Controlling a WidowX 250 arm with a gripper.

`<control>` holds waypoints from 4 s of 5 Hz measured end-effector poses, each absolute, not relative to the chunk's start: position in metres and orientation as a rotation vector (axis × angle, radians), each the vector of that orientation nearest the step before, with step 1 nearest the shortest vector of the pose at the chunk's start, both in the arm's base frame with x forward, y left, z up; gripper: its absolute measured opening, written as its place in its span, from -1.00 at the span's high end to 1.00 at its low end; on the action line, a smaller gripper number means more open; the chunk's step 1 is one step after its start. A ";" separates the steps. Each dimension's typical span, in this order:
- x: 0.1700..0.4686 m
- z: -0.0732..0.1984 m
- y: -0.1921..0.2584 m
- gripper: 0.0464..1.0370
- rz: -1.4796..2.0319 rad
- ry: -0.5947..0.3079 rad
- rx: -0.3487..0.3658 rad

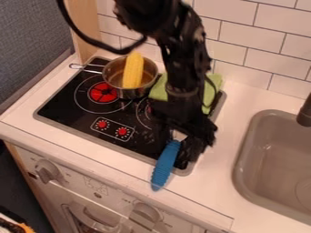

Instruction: Move the blue spatula in front of the left side burner

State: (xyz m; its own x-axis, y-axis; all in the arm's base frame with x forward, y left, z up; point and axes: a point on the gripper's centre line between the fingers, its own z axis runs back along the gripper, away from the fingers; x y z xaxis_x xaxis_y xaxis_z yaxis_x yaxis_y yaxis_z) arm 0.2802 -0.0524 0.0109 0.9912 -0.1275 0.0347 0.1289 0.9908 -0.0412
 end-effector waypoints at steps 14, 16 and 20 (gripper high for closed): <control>0.281 0.039 0.170 0.41 -0.016 -0.122 0.108; 0.280 0.029 0.168 0.41 -0.007 -0.114 0.091; 0.267 0.026 0.171 -0.89 0.014 -0.074 0.059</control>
